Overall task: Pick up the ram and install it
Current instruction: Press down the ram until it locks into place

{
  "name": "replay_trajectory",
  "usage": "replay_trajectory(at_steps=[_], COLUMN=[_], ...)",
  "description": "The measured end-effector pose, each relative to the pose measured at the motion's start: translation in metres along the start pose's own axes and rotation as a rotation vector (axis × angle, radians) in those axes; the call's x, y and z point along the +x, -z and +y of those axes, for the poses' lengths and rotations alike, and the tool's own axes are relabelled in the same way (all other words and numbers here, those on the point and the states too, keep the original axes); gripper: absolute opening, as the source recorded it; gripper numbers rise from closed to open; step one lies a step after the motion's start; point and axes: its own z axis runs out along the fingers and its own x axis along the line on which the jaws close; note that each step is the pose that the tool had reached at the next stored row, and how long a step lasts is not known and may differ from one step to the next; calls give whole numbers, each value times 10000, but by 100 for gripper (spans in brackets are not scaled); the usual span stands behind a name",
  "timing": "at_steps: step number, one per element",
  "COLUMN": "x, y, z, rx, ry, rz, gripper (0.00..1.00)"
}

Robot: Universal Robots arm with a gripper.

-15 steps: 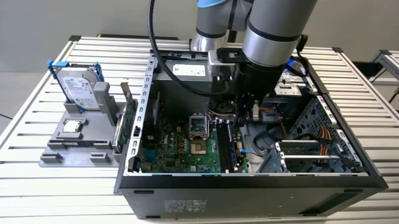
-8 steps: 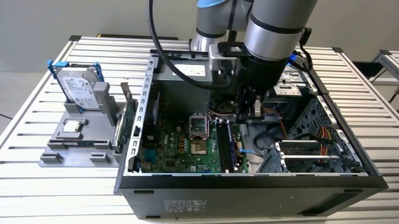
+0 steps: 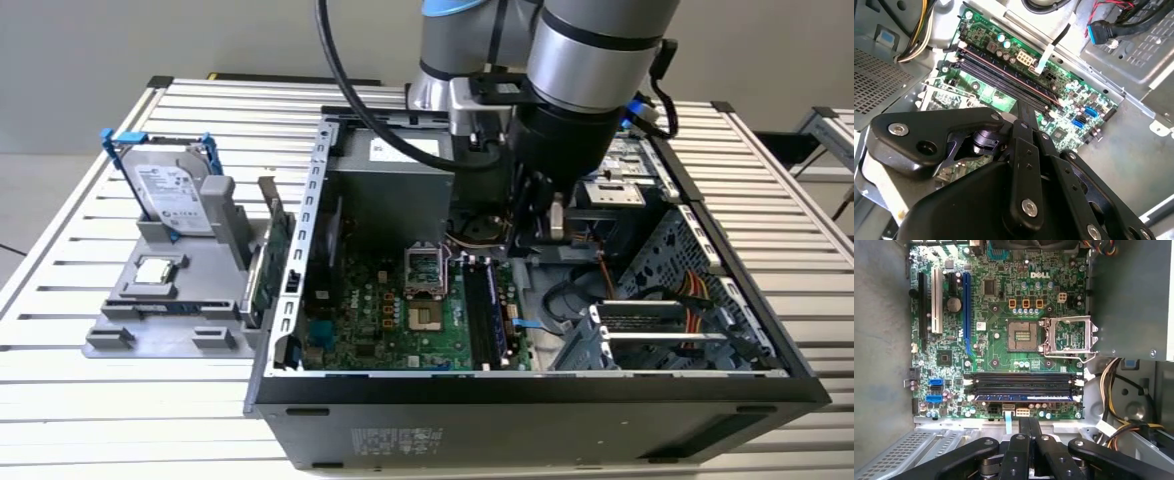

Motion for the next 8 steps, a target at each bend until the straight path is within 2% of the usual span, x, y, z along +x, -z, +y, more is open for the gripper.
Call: replay_trajectory(at_steps=[8], x=[2], y=[119], z=[1], rx=[1], ry=[0], rz=[-1], gripper=[0])
